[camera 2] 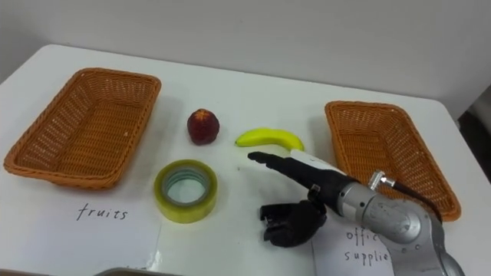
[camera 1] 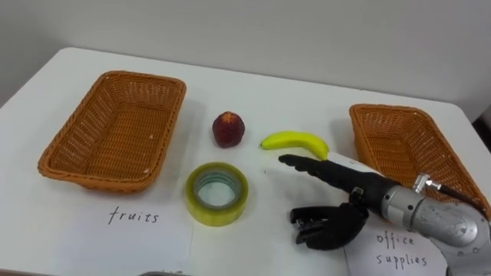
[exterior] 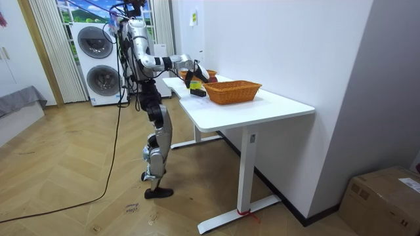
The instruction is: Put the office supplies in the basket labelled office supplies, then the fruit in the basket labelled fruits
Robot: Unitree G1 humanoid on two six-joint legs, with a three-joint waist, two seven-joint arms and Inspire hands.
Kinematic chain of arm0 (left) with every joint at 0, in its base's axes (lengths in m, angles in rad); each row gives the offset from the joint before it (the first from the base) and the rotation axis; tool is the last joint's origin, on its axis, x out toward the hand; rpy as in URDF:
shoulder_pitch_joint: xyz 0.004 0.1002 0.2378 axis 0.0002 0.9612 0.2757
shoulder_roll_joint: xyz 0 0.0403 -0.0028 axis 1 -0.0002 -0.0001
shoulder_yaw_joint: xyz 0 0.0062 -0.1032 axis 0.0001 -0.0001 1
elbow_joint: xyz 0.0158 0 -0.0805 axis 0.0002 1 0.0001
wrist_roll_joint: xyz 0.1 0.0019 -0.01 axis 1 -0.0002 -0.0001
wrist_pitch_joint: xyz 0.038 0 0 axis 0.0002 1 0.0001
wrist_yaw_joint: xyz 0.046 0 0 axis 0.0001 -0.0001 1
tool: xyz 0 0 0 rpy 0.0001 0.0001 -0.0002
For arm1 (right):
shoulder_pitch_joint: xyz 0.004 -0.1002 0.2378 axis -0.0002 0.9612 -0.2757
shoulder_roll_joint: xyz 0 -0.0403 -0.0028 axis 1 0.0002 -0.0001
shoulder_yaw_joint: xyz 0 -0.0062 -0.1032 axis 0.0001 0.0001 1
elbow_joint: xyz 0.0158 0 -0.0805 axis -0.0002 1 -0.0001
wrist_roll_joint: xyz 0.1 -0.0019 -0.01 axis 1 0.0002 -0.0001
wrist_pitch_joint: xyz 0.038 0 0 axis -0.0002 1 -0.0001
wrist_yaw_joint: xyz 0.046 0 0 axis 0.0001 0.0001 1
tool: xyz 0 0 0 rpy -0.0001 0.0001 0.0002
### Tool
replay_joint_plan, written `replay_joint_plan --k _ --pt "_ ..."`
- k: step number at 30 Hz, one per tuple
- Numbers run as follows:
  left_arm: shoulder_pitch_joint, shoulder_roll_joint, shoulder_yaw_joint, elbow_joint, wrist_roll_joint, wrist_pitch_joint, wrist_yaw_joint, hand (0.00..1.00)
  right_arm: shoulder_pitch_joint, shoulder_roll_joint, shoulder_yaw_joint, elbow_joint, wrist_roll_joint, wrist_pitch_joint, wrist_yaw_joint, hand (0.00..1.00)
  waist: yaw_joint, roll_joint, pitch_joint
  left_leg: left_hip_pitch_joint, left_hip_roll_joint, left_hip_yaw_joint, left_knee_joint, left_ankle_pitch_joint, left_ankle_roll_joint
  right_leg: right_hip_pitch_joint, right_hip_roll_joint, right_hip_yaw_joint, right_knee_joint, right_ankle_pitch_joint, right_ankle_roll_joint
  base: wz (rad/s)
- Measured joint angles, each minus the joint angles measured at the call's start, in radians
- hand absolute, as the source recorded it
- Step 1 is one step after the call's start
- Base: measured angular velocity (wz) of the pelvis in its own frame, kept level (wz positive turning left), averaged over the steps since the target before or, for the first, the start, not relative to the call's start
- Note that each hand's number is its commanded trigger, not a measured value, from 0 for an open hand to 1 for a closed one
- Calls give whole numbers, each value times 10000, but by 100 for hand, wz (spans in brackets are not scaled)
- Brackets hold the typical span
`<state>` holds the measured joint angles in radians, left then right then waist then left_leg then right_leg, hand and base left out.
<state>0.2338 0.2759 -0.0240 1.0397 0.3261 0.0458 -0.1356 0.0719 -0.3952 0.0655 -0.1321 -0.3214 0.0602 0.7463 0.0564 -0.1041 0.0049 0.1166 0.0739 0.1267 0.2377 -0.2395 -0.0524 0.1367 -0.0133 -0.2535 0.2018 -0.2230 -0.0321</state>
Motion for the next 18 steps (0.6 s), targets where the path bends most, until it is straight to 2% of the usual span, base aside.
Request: replay_joint_plan --k 16,18 --pt "-21 92 35 -23 20 1 -61 0 0 -1 -8 0 -71 74 662 0 23 10 12 -28 -5 -1 -24 0 0 -89 -7 10 14 -1 1 0" --pt "-25 119 37 -24 106 1 -109 0 0 -30 -8 3 -501 76 710 0 22 -27 11 -53 -12 -9 -23 0 0 -82 -11 9 14 -1 2 0"
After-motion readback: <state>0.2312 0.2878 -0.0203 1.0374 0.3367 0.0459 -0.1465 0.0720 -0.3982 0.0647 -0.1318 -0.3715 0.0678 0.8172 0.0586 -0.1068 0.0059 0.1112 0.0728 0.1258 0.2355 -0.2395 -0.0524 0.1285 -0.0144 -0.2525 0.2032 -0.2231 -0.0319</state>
